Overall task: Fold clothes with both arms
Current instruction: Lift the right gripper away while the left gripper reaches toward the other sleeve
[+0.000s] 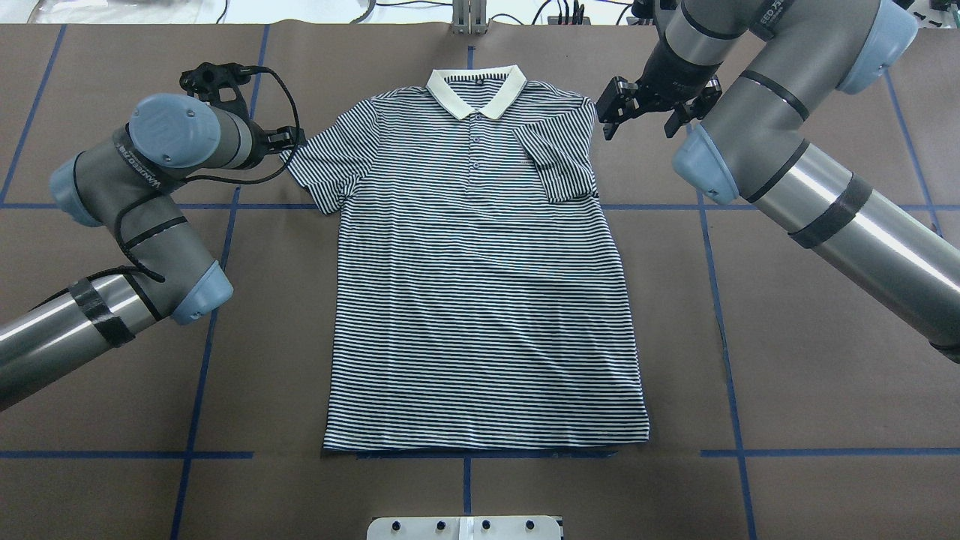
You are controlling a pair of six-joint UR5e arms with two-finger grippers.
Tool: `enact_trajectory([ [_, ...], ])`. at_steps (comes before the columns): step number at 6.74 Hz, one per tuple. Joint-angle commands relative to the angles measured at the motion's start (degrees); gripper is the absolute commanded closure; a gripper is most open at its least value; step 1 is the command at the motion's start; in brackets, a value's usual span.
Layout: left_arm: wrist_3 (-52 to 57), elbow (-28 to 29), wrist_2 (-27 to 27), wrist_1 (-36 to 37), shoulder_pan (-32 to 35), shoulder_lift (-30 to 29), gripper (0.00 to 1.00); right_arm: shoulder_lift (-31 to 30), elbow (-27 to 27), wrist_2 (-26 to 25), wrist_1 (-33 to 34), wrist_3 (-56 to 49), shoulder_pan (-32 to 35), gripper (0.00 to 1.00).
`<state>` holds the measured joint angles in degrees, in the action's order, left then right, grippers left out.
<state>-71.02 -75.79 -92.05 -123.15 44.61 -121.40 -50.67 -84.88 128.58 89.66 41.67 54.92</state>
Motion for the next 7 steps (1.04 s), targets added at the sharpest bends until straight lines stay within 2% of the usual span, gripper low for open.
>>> enact_trajectory([
  [1, 0.1, 5.5, 1.3, -1.4, -0.3, -3.0, 0.00, 0.0, 0.1, -0.3, -0.1, 0.3, -0.2, 0.00],
  [2, 0.1, 8.3, 2.5, -4.2, -0.8, -3.6, 0.00, 0.2, 0.0, -0.4, -0.1, 0.5, -0.3, 0.00],
  [5, 0.4, 8.8, 2.5, -4.6, -1.0, -3.8, 0.04, 0.3, 0.0, -0.4, -0.1, 0.5, -0.3, 0.00],
  [6, 0.4, 8.8, 2.5, -4.6, -1.0, -3.8, 0.14, 0.4, 0.0, -0.4, -0.1, 0.4, -0.3, 0.00],
  [7, 0.7, 8.8, 2.5, -4.6, -1.1, -3.8, 0.32, 0.4, 0.1, -0.4, -0.1, 0.4, -0.3, 0.00],
])
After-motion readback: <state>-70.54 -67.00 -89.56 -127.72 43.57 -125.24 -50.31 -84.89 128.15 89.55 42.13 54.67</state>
